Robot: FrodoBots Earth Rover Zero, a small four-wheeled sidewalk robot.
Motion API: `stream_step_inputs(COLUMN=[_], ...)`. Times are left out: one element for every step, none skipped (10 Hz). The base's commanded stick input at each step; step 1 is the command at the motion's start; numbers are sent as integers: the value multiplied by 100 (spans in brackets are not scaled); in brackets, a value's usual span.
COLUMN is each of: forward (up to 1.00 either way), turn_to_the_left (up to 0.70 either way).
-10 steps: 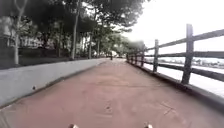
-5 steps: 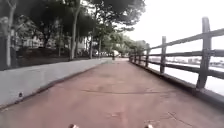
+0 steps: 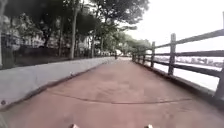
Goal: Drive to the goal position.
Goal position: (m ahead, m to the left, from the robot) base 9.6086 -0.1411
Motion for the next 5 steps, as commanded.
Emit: stream_step_inputs(forward=[85,85,85,85,85], turn_to_the_left=[0,0,0,0,0])
